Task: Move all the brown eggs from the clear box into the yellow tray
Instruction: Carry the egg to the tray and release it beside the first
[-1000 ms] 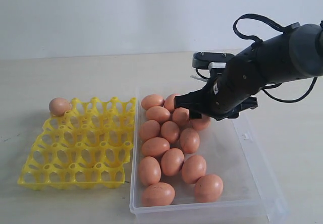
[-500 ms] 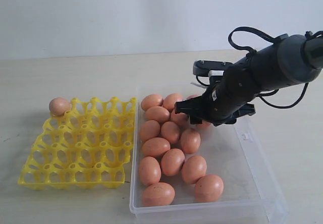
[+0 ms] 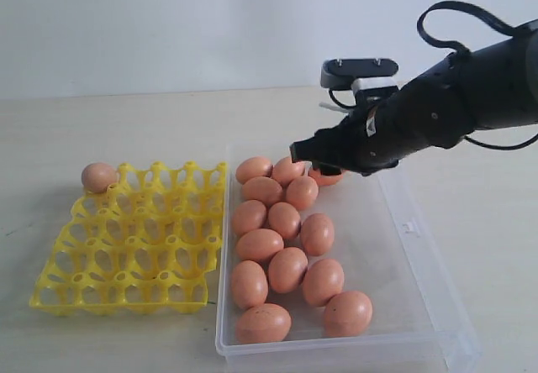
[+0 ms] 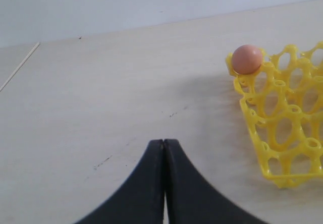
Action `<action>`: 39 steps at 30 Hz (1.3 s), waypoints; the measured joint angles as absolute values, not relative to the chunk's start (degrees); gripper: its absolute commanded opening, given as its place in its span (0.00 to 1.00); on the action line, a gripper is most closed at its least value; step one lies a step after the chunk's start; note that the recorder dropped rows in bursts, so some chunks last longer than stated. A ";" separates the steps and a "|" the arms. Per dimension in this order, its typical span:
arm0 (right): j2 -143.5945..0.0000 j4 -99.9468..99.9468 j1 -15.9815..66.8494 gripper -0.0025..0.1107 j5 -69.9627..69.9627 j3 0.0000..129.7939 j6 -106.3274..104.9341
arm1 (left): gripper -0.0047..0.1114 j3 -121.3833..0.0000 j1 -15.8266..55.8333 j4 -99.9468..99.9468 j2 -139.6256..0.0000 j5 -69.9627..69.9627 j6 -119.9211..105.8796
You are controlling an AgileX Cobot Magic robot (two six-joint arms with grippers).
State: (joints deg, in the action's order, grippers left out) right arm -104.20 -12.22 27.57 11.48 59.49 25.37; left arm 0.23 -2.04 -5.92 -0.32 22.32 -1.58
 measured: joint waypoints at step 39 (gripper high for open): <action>-139.01 -17.74 45.94 0.16 -9.50 97.47 8.51 | 0.04 0.23 -2.04 -5.92 -0.32 22.32 -1.58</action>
State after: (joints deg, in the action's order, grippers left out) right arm -139.01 -17.74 45.94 -9.50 97.47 8.51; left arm 0.23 -2.04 -5.92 -0.32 22.32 -1.58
